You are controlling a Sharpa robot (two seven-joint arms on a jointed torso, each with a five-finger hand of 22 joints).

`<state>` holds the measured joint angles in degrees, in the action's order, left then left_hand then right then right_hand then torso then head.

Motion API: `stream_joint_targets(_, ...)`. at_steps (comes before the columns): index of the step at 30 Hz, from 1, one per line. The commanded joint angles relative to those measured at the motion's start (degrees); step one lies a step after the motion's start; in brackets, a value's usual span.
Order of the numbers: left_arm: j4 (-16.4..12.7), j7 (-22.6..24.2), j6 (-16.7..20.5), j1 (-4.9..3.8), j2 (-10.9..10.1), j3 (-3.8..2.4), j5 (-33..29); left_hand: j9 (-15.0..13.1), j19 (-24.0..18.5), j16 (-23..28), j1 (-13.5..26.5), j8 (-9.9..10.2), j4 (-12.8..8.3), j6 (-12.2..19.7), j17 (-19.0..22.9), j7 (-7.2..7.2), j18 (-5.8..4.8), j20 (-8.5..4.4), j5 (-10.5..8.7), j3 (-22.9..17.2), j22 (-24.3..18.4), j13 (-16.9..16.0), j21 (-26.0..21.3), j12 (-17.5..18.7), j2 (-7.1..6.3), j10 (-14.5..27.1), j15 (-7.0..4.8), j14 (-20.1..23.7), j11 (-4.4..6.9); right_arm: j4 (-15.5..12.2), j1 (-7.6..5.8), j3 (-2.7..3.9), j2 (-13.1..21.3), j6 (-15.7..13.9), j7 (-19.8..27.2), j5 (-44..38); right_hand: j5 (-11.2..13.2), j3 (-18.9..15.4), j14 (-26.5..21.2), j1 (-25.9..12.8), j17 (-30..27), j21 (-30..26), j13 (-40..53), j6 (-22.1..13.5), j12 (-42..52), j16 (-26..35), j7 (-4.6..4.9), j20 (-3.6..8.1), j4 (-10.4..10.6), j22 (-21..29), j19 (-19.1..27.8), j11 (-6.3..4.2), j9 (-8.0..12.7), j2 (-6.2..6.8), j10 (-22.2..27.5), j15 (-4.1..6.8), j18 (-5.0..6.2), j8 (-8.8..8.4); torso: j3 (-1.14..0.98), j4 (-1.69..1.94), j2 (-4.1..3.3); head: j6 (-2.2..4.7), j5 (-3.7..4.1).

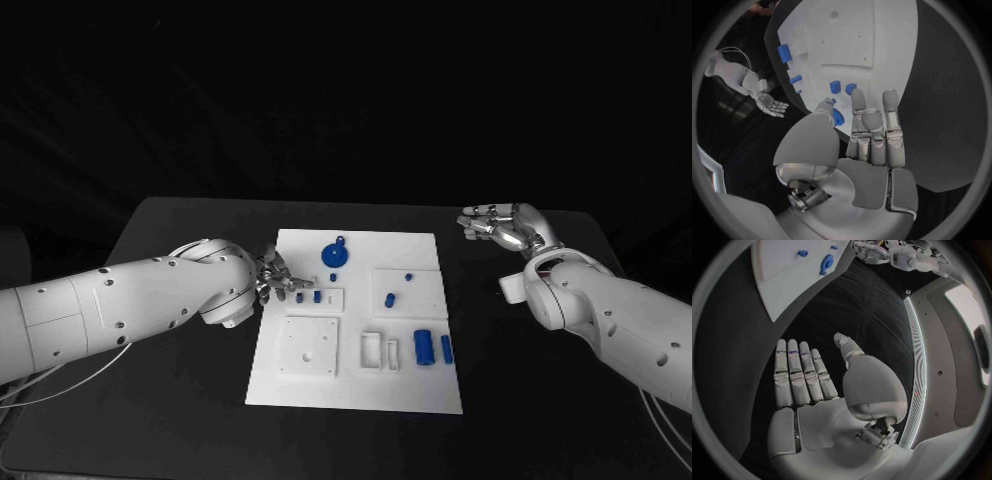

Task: Assemble the parts on the task board

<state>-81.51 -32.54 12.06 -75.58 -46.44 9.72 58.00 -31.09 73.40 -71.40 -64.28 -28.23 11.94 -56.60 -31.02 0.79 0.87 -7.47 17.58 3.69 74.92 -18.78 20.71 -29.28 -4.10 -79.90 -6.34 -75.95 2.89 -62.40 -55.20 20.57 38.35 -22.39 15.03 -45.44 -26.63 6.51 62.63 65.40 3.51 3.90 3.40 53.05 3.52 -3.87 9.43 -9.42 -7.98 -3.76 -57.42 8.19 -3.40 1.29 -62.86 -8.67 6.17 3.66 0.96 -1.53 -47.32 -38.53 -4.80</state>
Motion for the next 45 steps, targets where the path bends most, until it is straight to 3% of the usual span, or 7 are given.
stream_joint_targets(1, -0.27, 0.19, -1.99, -0.01, -0.03, 0.07, 0.09, 0.1, -0.02, 0.3, -0.09, 0.19, -0.36, 0.06, 0.0, 0.16, 0.31, 0.33, 0.27, -0.01, 1.02, 0.0, -0.16, -0.14, 0.47, 0.43, 0.3, 0.27, 0.06, -0.03, 0.09, 0.02, -0.04, 0.8, 0.58, -0.29, -0.21, 0.09, -0.55, -0.09, -0.08, -0.08, -0.08, -0.36, -0.17, 0.36, 0.05, 0.18, 0.39, 0.07, 0.4, 0.18, 0.04, -0.32, 0.41, -0.03, 1.09, -0.29, 0.02, -0.01, -0.02, -0.05, -0.1)
stream_joint_targets(14, -0.14, 0.16, -2.72, 0.03, 0.28, 1.09, 1.11, 0.47, -0.03, 0.29, -0.34, 0.06, -1.88, 0.24, -0.01, 0.19, 0.33, 0.34, 0.5, 0.76, 1.01, 0.0, -0.15, -0.26, 1.53, 0.52, 0.31, 0.28, 0.05, 0.0, 0.17, 0.02, -0.15, 0.81, 0.59, -0.28, -0.27, 0.24, -0.51, -0.14, -0.08, -0.08, -0.08, -0.24, -0.18, 0.36, 0.02, 0.19, 0.39, 0.07, 0.38, 0.17, 0.04, -0.37, 0.37, -0.02, 1.09, -0.28, 0.05, -0.05, -0.03, -0.14, -0.28)
stream_joint_targets(25, 0.69, 0.17, -3.3, 0.06, 0.62, 1.44, 1.45, 0.66, -0.06, 0.35, -0.9, 0.09, -3.17, 0.51, 0.03, 0.24, 0.32, 0.34, 0.64, 1.45, 0.99, 0.04, -0.18, -0.25, 2.54, 0.64, 0.32, 0.33, 0.03, 0.04, 0.2, 0.02, -0.2, 0.87, 0.6, -0.28, -0.27, 0.24, -0.51, -0.14, -0.08, -0.08, -0.08, -0.24, -0.18, 0.36, 0.02, 0.19, 0.39, 0.07, 0.38, 0.17, 0.04, -0.37, 0.37, -0.02, 1.09, -0.28, 0.0, -0.05, -0.03, -0.22, -0.32)
stream_joint_targets(36, 1.26, 0.44, -4.13, 0.23, 1.14, 1.66, 0.86, 1.21, -0.07, 0.36, -2.89, 0.31, -5.46, 0.52, 0.06, 0.17, 0.28, 0.32, 0.88, 2.57, 1.0, 0.03, -0.32, -0.32, 4.73, 0.76, 0.29, 0.37, 0.09, 0.08, 0.27, 0.02, -0.21, 0.9, 0.63, -0.27, -0.27, 0.24, -0.51, -0.14, -0.08, -0.08, -0.08, -0.24, -0.18, 0.36, 0.02, 0.19, 0.39, 0.07, 0.38, 0.17, 0.04, -0.37, 0.37, -0.02, 1.09, -0.28, -0.02, -0.03, -0.03, -0.31, -0.16)
stream_joint_targets(45, 1.39, 0.6, -4.5, 0.39, 1.4, 1.74, 0.64, 1.29, -0.06, 0.32, -3.51, 0.33, -5.88, 0.51, 0.03, 0.12, 0.26, 0.29, 0.99, 2.95, 1.01, 0.03, -0.32, -0.35, 5.36, 0.74, 0.26, 0.37, 0.13, 0.08, 0.29, 0.02, -0.19, 0.9, 0.63, -0.27, -0.32, 0.32, -0.52, -0.25, -0.08, -0.07, -0.08, -0.24, -0.17, 0.37, 0.02, 0.19, 0.44, 0.07, 0.37, 0.15, 0.04, -0.45, 0.36, -0.02, 1.09, -0.29, -0.04, -0.06, -0.02, -0.36, -0.06)
